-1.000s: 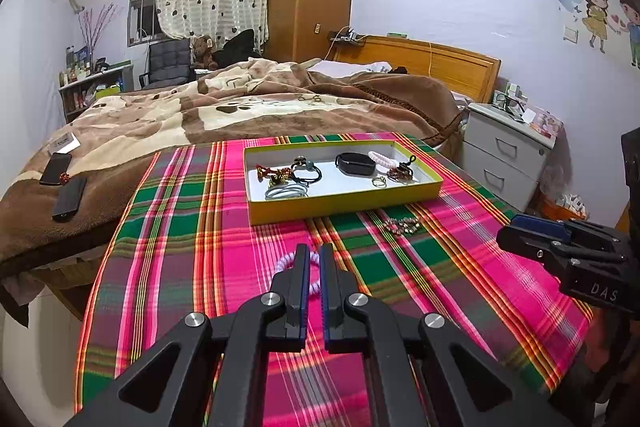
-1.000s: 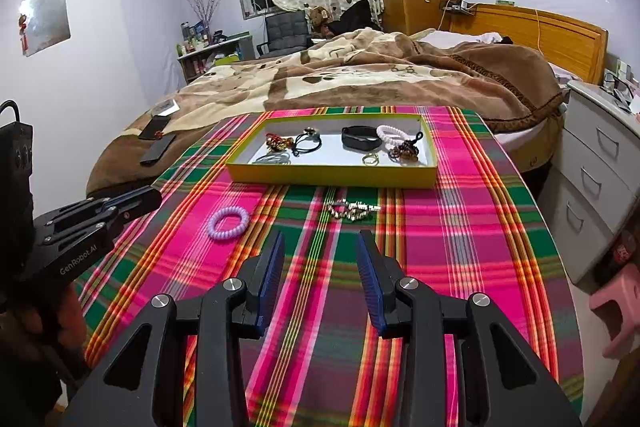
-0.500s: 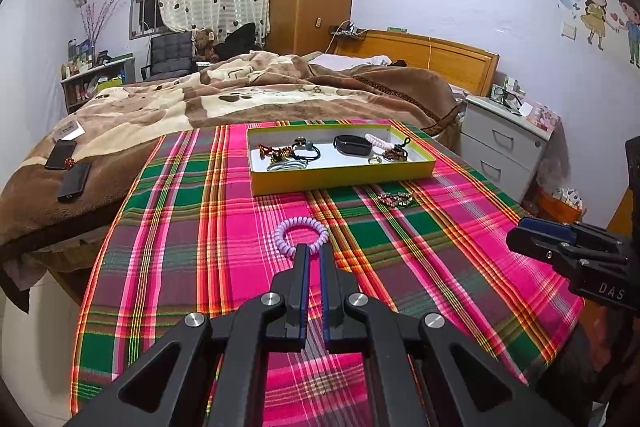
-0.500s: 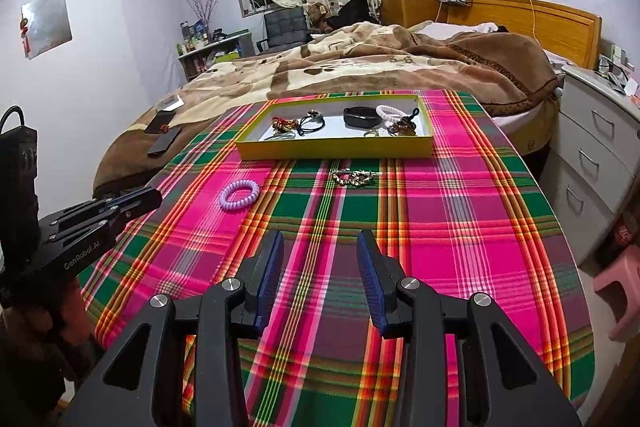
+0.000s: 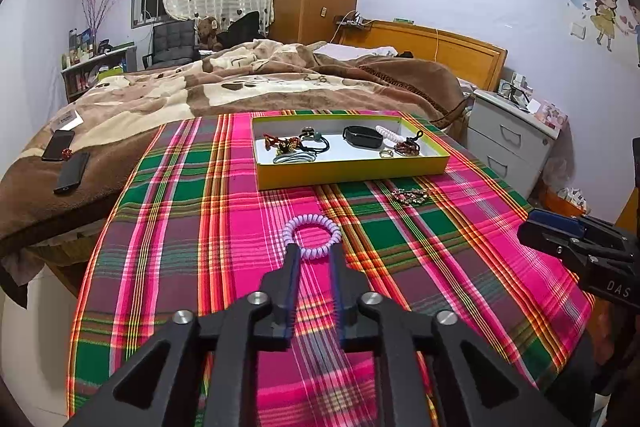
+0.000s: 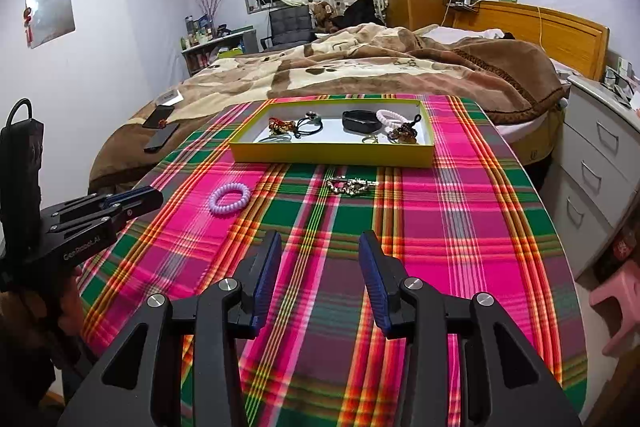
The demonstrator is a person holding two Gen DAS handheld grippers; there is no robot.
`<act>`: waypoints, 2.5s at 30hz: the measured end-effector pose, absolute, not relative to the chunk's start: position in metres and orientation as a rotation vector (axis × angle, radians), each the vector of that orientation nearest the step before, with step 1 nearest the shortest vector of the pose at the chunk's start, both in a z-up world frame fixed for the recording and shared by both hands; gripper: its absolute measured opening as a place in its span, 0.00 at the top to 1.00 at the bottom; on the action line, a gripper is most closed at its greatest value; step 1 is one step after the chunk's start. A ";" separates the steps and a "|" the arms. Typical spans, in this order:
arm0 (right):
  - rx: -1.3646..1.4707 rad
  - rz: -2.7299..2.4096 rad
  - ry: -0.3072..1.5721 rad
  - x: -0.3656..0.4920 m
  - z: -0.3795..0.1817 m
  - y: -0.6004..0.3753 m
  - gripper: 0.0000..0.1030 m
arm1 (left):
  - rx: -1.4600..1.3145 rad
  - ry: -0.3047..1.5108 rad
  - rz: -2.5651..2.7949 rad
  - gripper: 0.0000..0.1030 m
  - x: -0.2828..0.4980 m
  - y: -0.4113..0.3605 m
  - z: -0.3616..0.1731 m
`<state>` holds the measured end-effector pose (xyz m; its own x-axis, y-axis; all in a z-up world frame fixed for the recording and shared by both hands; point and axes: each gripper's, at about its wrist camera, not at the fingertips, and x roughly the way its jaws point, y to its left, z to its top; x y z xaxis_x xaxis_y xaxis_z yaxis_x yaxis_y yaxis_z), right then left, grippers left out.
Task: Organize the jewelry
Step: 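Withdraw both open tools, moving the left tool toward the lilac coil bracelet, then grasp the lilac coil bracelet with the left tool while the right tool grasps the gold chain brooch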
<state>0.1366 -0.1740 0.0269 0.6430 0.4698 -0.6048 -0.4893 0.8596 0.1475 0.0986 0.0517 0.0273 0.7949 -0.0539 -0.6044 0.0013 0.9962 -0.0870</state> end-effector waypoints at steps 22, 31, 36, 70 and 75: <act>-0.221 0.623 0.728 0.226 0.008 -0.146 0.60 | -0.139 0.827 -0.008 0.82 0.178 0.065 -0.012; -0.329 0.689 0.776 0.261 -0.014 -0.122 0.60 | -0.185 0.883 -0.025 0.82 0.197 0.073 -0.023; -0.363 0.710 0.808 0.274 -0.024 -0.116 0.60 | -0.171 0.887 -0.028 0.82 0.201 0.072 -0.023; -0.182 0.608 0.873 0.241 -0.019 -0.132 0.74 | -0.061 0.890 -0.059 0.92 0.195 0.046 -0.021; -0.165 0.596 0.846 0.232 -0.011 -0.136 0.75 | -0.069 0.864 -0.077 0.92 0.186 0.043 -0.014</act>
<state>0.2325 -0.1357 -0.0112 0.5115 0.4293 -0.7444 -0.5564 0.8256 0.0938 0.1862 0.0431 -0.0139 0.6472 -0.0957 -0.7563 0.0395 0.9950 -0.0920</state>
